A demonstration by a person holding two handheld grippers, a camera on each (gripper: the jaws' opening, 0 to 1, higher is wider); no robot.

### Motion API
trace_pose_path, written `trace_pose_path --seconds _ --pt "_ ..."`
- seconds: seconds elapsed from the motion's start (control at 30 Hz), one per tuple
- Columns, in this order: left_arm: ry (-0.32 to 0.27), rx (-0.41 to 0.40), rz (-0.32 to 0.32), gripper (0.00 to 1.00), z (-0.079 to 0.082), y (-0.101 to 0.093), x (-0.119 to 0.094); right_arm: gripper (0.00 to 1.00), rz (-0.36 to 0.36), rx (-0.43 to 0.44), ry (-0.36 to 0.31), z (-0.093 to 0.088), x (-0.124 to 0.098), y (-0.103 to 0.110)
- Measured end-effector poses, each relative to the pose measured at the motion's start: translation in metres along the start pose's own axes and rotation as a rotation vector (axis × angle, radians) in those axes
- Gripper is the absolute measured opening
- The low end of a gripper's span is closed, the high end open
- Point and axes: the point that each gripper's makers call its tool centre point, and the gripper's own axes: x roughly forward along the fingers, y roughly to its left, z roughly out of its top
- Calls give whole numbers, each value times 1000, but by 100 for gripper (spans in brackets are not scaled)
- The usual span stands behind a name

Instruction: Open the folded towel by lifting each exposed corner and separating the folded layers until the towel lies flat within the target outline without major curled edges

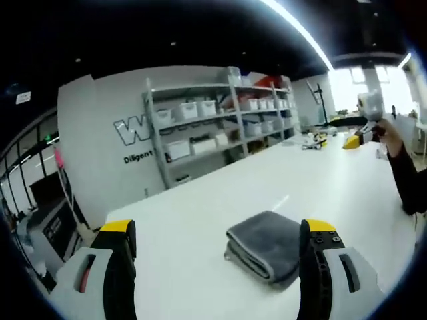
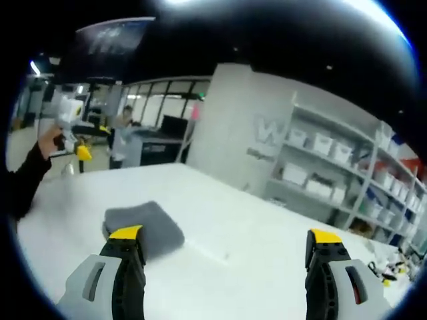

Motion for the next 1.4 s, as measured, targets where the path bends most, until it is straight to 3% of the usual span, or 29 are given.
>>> trace_pose_path --seconds 0.17,0.37,0.73,1.17,1.4 --pt "-5 -9 7 100 1 8 2 100 20 5 8 -1 14 1" --pt "18 -7 24 100 -10 16 7 100 38 -11 33 -8 26 5" --pt "107 -58 -10 98 -50 19 34 100 67 -7 78 -28 47 13" --pt "148 -138 -69 97 -73 10 52 100 97 16 117 -44 62 23" --pt "172 -194 -119 97 -87 -4 60 100 107 26 139 -54 72 30"
